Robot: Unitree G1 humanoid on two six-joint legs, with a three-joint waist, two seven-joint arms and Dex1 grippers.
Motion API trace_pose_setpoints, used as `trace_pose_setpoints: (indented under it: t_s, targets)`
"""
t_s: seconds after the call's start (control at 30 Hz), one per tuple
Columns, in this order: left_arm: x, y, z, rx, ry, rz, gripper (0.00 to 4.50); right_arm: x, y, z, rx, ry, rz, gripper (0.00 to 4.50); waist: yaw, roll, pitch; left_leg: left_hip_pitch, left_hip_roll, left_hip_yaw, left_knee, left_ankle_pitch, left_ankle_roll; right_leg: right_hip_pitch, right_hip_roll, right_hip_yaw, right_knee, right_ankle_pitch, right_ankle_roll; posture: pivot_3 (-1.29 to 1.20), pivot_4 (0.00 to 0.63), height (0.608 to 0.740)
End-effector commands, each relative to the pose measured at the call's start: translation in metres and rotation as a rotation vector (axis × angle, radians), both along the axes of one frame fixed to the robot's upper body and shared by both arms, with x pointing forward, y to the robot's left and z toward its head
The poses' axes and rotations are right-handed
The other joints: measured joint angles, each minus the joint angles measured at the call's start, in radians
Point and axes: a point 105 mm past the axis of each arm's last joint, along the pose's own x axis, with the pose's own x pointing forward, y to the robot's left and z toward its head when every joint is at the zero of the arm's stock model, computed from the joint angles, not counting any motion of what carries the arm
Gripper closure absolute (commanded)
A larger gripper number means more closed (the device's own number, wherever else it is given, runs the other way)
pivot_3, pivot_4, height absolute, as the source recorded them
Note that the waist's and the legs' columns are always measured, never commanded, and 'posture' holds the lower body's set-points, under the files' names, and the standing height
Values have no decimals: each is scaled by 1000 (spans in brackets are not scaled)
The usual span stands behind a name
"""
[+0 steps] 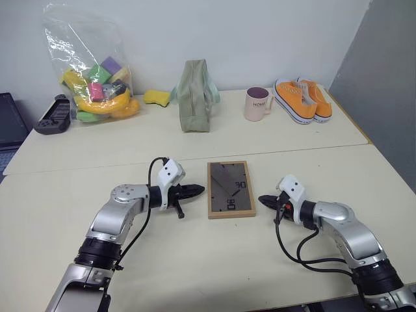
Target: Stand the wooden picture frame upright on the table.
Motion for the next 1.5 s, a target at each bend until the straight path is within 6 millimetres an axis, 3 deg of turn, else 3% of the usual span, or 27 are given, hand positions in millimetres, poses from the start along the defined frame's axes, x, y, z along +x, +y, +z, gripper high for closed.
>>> trace_pose_setpoints:
  t_s: [0.03, 0.4, 0.77, 1.13, 1.5]
  targets:
    - [-3, -1, 8, -22, -12, -10, 4461, 6, 2, 14, 12, -50, 4, 4500, 0, 0, 0, 0, 0, 0, 0, 0, 0, 0, 0, 0, 0, 0, 0, 0, 150, 740]
    - [-23, -7, 3, -37, 46, -32, 4461, -2, 5, 14, 51, -15, 11, 4500, 0, 0, 0, 0, 0, 0, 0, 0, 0, 0, 0, 1, 0, 0, 0, 0, 150, 740]
    - [-19, -3, -1, -33, 55, 10, 4461, 0, 25, 16, 112, 3, 22, 4500, 0, 0, 0, 0, 0, 0, 0, 0, 0, 0, 0, 1, 0, 0, 0, 0, 150, 740]
    - [-27, -12, -6, -45, 76, 0, 4461, -1, 26, 17, 120, 16, 22, 4500, 0, 0, 0, 0, 0, 0, 0, 0, 0, 0, 0, 1, 0, 0, 0, 0, 150, 740]
    - [-49, -14, -9, -62, 126, -2, 4461, -11, 22, 15, 128, 53, 19, 4500, 0, 0, 0, 0, 0, 0, 0, 0, 0, 0, 0, 1, 0, 0, 0, 0, 150, 740]
